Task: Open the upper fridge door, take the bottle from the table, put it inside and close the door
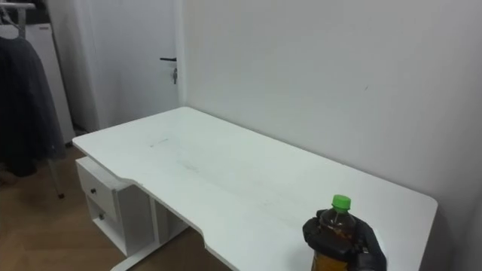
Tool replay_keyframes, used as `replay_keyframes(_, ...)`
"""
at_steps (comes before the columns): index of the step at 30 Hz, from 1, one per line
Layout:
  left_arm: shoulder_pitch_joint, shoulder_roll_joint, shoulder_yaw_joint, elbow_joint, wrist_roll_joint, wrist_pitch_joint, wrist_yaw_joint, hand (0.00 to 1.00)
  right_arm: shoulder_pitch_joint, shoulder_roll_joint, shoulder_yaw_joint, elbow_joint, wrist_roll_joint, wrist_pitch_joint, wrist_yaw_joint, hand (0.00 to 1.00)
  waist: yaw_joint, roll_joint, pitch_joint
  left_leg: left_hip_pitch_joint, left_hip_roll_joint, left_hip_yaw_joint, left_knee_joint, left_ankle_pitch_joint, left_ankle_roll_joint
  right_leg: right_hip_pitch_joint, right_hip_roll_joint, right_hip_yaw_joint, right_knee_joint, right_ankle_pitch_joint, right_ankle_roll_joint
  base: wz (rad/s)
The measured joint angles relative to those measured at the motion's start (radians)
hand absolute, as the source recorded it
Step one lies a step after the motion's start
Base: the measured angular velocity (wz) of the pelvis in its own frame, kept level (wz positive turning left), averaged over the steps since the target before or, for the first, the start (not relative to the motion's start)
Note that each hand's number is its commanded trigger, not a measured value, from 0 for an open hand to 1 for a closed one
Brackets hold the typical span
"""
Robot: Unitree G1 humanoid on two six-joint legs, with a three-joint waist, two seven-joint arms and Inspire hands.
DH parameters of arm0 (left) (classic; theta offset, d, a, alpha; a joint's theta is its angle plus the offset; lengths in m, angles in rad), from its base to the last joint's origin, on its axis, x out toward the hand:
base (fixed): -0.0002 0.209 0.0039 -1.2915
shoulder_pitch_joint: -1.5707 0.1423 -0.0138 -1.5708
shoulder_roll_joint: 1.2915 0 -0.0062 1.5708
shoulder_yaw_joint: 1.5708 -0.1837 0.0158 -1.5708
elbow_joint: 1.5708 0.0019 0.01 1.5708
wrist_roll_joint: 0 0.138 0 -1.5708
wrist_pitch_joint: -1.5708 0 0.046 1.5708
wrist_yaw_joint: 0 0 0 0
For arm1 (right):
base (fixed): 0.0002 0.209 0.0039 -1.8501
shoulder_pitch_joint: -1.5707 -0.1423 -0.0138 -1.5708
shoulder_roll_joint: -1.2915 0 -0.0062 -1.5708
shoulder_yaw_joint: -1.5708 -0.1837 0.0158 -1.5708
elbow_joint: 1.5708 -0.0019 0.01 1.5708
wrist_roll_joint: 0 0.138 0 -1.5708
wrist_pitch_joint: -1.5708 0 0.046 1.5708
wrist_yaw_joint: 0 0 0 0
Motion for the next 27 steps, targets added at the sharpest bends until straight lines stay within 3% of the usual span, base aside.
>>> replay_keyframes(3, -0.006, -0.002, 0.012, 0.001, 0.0, -0.001, 0.0, 0.0, 0.011, -0.005, 0.0, -0.056, -0.002, 0.013, -0.001, 1.0, -0.009, -0.006, -0.0076, -0.017, 0.0, 0.001, -0.001, 0.0, 0.0, -0.026, 0.0, 0.002, 0.001, 0.0, 0.0, -0.03)
replay_keyframes(8, -0.027, -0.015, 0.018, 0.003, 0.0, -0.003, 0.003, 0.0, 0.073, -0.012, 0.001, -0.246, -0.002, 0.024, 0.022, 1.0, -0.033, 0.008, -0.0053, -0.017, 0.001, 0.021, -0.004, 0.003, 0.003, -0.045, -0.006, 0.024, 0.02, 0.0, 0.0, -0.1)
replay_keyframes(14, -0.064, -0.019, 0.027, 0.003, -0.001, -0.036, 0.001, 0.0, 0.108, -0.032, 0.001, -0.411, -0.008, 0.051, 0.075, 1.0, -0.069, -0.009, 0.0014, -0.019, 0.0, 0.032, -0.018, 0.004, 0.005, -0.061, -0.007, 0.044, 0.02, -0.001, 0.001, -0.09)
replay_keyframes(15, -0.067, -0.022, 0.035, 0.002, 0.001, -0.041, 0.001, 0.0, 0.11, -0.038, -0.003, -0.464, -0.012, 0.067, 0.073, 1.0, -0.081, -0.012, -0.0002, -0.023, 0.0, 0.038, -0.021, 0.004, 0.005, -0.07, -0.007, 0.047, 0.022, -0.001, 0.001, -0.1)
replay_keyframes(19, -0.073, -0.025, 0.036, 0.003, 0.001, -0.049, 0.003, 0.0, 0.11, -0.039, -0.035, -0.619, -0.015, 0.067, 0.095, 1.0, -0.104, -0.014, -0.0015, -0.014, 0.005, 0.066, -0.041, 0.003, 0.005, -0.076, -0.004, 0.067, 0.023, 0.0, 0.0, -0.16)
replay_keyframes(27, -0.101, -0.034, 0.035, 0.03, 0.001, -0.074, 0.003, 0.0, 0.11, -0.039, -0.078, -0.714, -0.013, 0.066, 0.139, 1.0, -0.118, -0.018, -0.0043, 0.001, 0.01, 0.102, -0.05, 0.003, 0.005, -0.086, 0.003, 0.105, 0.023, 0.0, 0.0, -0.14)
